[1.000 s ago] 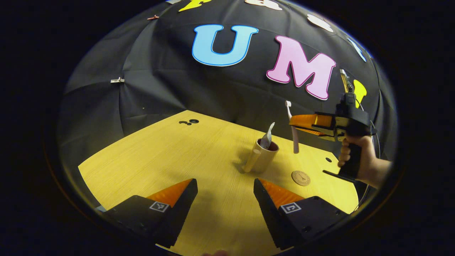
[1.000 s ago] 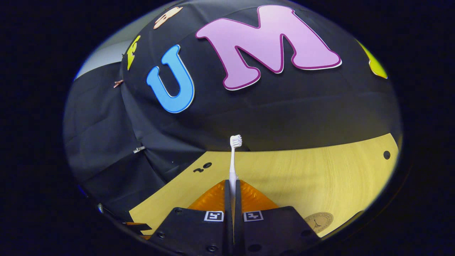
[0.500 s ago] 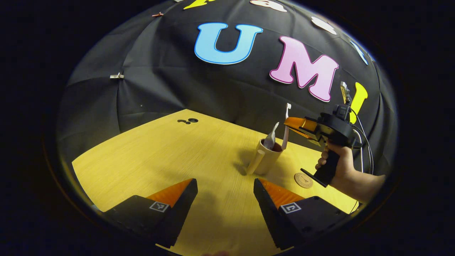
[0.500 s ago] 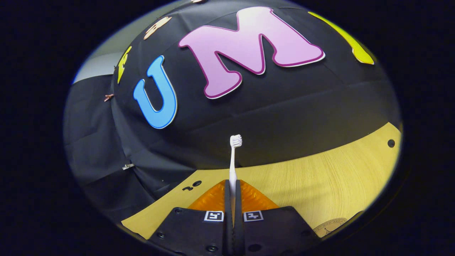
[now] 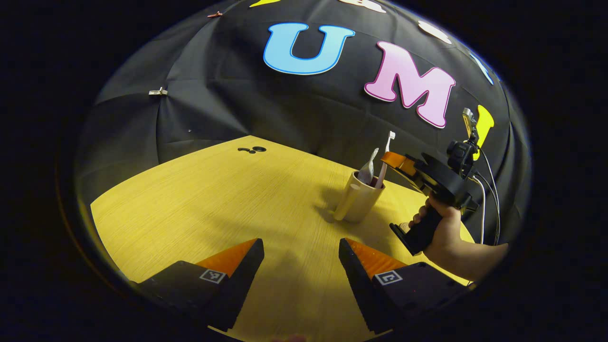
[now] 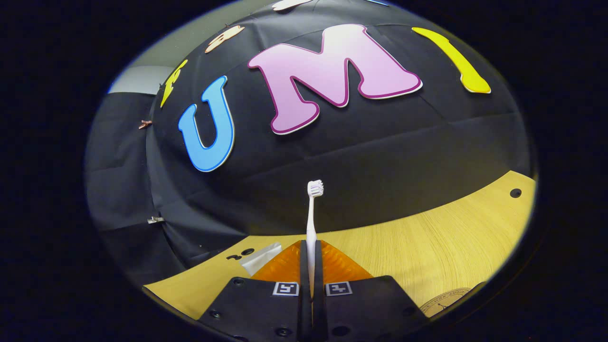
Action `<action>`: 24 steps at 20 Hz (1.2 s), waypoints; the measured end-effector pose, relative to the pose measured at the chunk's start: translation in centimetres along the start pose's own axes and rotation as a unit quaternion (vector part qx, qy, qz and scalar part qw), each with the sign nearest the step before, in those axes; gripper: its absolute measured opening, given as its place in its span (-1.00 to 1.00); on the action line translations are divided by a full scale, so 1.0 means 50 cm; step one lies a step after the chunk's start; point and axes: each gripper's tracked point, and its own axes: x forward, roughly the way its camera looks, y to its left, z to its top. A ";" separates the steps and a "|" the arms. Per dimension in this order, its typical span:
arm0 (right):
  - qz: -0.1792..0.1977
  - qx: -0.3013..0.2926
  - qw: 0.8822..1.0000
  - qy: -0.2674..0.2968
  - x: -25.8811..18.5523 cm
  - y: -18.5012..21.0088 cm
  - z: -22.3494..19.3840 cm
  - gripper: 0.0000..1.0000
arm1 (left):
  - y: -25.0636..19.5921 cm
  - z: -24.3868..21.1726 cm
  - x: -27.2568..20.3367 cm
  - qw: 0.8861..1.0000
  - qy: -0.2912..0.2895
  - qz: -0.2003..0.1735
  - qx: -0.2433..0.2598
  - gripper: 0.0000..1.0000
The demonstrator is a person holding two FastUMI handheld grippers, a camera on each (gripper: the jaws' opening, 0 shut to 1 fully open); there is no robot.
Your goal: Put the toothbrush and toothpaste on the desktop into the cup, then pick up the cup and place it on the coaster on the desktop.
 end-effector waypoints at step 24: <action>-0.158 -0.049 0.983 0.074 -0.331 -0.371 0.094 0.96 | -0.138 0.081 0.157 0.957 0.130 -0.147 0.214 0.95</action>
